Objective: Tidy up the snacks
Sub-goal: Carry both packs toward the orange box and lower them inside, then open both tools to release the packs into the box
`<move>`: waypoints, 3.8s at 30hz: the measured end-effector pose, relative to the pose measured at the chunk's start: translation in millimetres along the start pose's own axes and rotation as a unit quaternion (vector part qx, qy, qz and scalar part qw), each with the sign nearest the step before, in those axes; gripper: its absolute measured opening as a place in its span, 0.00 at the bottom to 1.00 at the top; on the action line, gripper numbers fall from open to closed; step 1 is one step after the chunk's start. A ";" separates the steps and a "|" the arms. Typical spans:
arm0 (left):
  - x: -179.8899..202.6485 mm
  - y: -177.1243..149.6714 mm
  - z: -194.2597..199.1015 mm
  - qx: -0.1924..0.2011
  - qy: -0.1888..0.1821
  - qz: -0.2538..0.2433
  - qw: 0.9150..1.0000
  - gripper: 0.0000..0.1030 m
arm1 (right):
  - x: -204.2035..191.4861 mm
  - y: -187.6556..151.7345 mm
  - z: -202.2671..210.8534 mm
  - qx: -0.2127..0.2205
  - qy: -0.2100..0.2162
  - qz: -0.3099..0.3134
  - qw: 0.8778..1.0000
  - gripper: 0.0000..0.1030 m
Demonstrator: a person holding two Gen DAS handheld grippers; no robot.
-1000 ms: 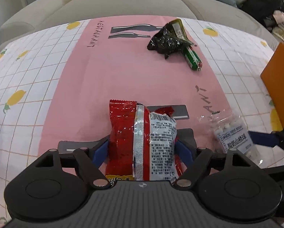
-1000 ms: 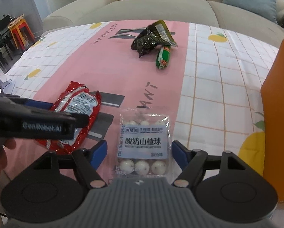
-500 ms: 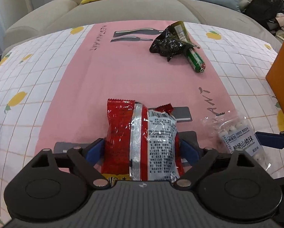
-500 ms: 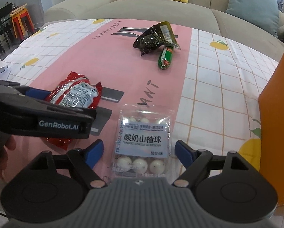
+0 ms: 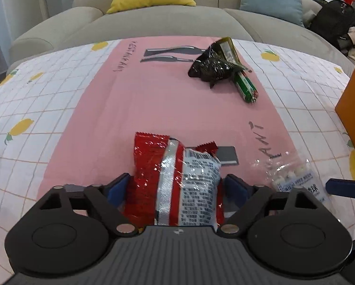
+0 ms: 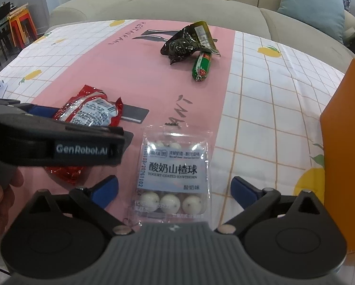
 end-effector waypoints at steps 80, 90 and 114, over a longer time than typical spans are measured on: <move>414.5 42.6 -0.9 -0.216 -0.201 -0.218 0.930 0.79 | 364.2 -78.2 126.2 -0.116 -0.084 -0.062 0.988 0.56; 413.3 32.0 -25.8 -0.234 -0.180 -0.237 0.925 0.80 | 370.8 -80.8 103.4 -0.144 -0.090 -0.038 0.985 0.57; 406.0 47.2 0.8 -0.199 -0.211 -0.251 0.924 0.93 | 359.4 -71.3 107.2 -0.155 -0.115 -0.025 0.981 0.71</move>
Point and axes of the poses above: each gripper's, at about its wrist camera, not at the fingertips, and z roughly against the way its jaws point, x to its right, y to its top, the point moved 6 cm from there along -z, roughly the way its jaws point, and after that the axes turned 8 degrees about z, right-handed, at the moved point
